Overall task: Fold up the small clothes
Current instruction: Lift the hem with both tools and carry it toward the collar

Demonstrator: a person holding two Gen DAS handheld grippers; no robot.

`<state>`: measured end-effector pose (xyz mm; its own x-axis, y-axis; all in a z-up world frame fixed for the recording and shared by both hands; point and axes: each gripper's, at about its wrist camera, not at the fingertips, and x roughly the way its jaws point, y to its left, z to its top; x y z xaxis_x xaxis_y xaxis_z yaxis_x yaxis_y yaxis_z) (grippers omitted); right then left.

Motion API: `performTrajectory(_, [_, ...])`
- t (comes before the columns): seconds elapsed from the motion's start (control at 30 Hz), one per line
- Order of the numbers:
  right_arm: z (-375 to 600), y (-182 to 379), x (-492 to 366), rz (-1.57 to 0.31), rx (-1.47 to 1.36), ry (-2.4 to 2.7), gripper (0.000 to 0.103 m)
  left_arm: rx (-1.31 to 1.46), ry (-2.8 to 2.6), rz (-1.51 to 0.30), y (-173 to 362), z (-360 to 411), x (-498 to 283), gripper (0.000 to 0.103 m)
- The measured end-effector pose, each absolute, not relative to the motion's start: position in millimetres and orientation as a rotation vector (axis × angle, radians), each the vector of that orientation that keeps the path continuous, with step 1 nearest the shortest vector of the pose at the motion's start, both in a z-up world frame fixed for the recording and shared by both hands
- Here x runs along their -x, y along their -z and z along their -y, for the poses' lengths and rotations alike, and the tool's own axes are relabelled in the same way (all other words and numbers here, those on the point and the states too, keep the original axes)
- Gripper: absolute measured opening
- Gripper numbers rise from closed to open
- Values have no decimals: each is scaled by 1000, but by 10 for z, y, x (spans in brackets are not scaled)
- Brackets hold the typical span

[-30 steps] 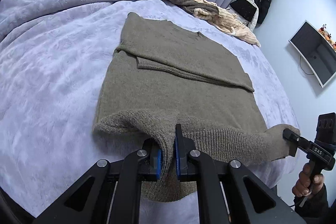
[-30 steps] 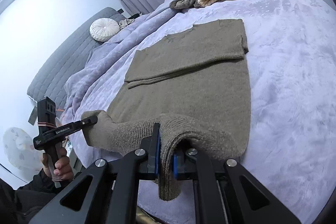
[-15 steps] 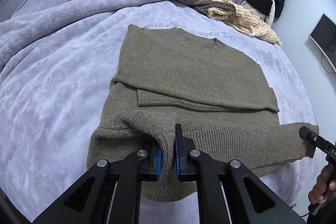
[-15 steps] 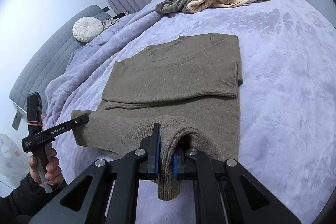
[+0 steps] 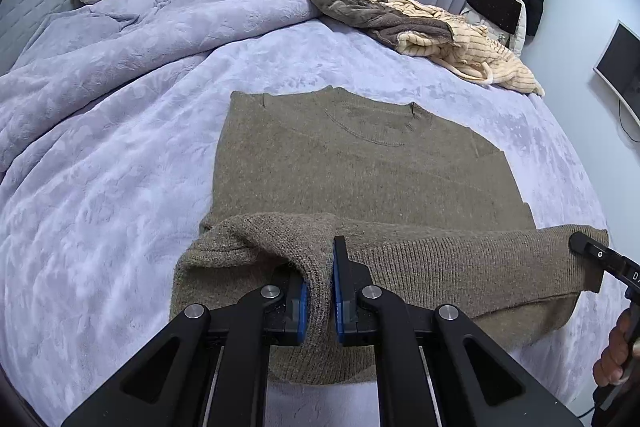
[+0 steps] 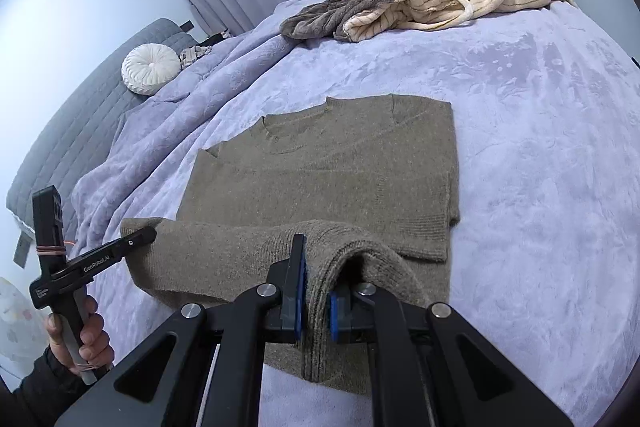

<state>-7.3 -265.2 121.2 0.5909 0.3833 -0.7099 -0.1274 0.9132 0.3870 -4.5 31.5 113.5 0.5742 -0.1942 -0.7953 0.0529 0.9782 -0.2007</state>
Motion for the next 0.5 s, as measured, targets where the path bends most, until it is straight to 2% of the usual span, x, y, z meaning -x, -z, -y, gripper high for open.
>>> performTrajectory(0.5, [2655, -1220, -599, -919, -311, -276, 10, 154, 123, -956, -1145, -221, -582, 11])
